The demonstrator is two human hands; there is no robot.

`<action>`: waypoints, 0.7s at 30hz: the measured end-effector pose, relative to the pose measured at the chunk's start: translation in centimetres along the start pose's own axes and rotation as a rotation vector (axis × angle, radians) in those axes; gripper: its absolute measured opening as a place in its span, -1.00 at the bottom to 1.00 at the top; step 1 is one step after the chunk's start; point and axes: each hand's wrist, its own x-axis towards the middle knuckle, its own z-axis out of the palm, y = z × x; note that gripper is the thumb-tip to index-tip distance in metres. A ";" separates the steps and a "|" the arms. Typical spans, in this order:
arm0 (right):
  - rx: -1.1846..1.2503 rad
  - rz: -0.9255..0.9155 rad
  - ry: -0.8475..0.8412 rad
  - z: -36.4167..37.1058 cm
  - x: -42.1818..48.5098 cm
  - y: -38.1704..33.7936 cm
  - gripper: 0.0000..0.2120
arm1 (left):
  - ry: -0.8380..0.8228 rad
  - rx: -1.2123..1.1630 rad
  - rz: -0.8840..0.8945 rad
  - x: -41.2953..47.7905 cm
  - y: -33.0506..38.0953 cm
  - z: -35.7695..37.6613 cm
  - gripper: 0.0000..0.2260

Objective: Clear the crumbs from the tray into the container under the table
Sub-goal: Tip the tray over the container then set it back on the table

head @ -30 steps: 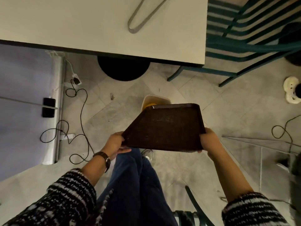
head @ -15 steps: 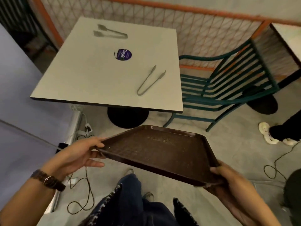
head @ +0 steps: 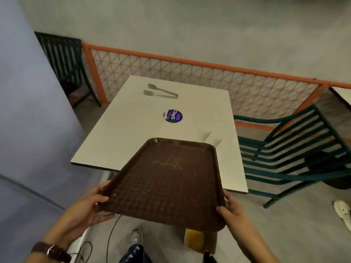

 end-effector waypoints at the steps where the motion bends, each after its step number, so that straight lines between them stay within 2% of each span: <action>1: -0.013 0.009 0.004 1.7 2.1 0.6 -0.58 | 0.029 -0.023 -0.037 1.6 -0.1 -1.3 -0.62; 6: -0.146 0.062 0.021 8.7 11.1 4.9 -0.63 | 0.148 -0.013 -0.158 10.0 -0.6 -7.5 -0.58; 12: -0.456 0.177 0.025 13.6 17.7 7.1 -0.49 | 0.181 0.104 -0.099 18.2 -0.9 -9.1 -0.48; 14: -0.519 0.219 -0.022 14.5 18.9 7.0 -0.43 | 0.226 0.124 -0.101 20.4 -0.6 -9.0 -0.57; 16: -0.564 0.251 -0.069 14.5 20.0 6.4 -0.44 | 0.291 0.043 -0.112 22.2 -0.5 -8.7 -0.69; 19: -0.870 0.072 -0.016 13.3 21.7 4.6 -0.60 | 0.400 0.013 -0.130 23.2 0.7 -7.1 -0.89; 21: -1.013 -0.075 0.016 12.0 23.8 2.6 -0.64 | 0.474 0.006 -0.161 23.0 1.1 -6.1 -0.89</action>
